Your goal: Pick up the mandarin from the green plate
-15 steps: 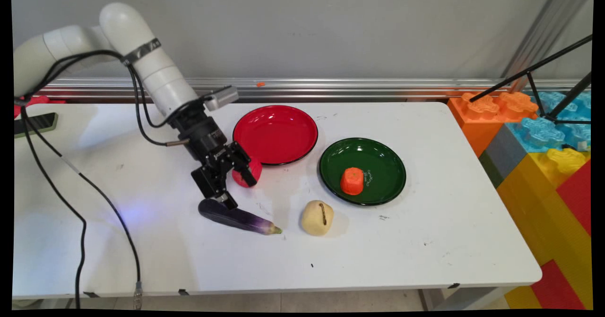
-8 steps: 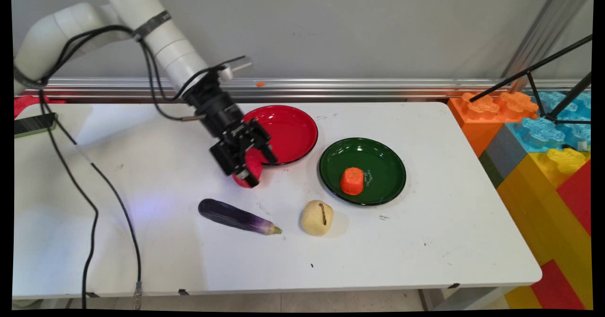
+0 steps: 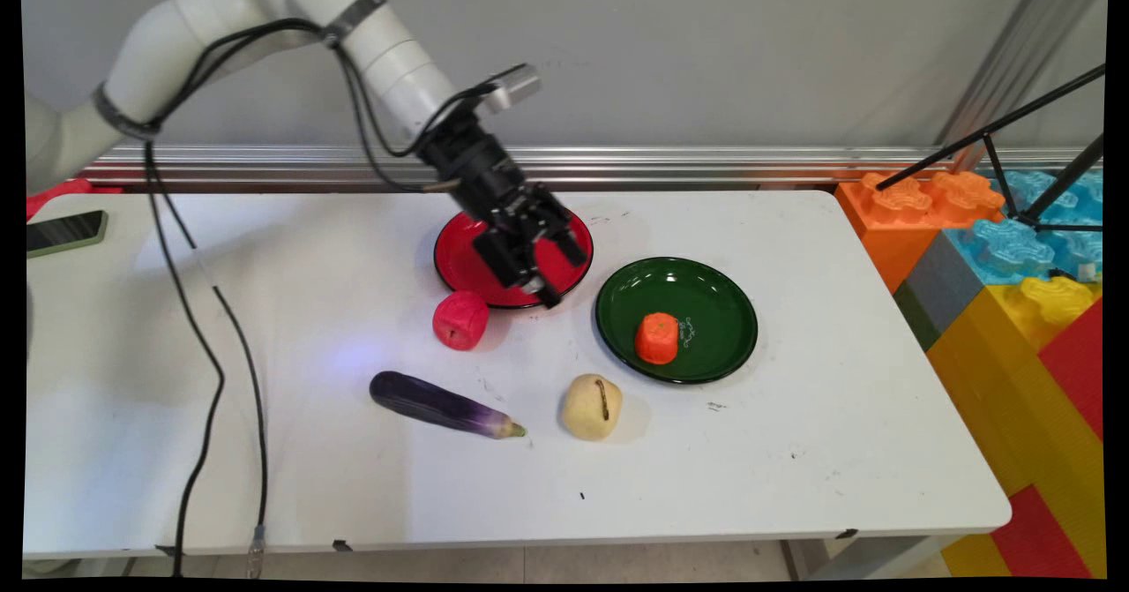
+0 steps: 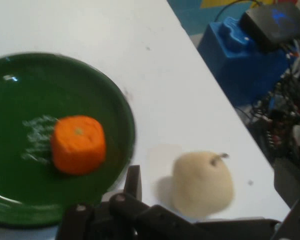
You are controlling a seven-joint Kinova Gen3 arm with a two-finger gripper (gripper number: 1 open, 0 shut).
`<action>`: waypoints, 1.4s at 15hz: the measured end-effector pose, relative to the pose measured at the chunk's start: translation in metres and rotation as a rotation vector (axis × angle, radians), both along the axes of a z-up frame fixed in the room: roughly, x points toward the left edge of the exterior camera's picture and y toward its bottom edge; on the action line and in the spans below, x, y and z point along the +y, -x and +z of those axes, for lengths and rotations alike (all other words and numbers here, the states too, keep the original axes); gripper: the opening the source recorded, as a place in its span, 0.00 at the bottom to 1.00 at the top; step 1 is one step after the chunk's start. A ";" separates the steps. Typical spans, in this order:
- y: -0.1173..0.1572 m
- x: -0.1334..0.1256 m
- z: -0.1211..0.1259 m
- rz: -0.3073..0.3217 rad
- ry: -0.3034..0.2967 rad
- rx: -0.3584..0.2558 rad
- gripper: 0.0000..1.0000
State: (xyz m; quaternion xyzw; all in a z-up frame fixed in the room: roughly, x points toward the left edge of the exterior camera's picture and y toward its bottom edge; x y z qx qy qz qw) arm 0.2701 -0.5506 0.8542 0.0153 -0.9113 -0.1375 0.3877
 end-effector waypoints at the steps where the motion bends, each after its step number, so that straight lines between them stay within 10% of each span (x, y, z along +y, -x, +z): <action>1: 0.007 -0.006 -0.001 0.001 0.010 0.002 1.00; 21: 0.104 -0.049 -0.090 -0.005 0.076 -0.068 1.00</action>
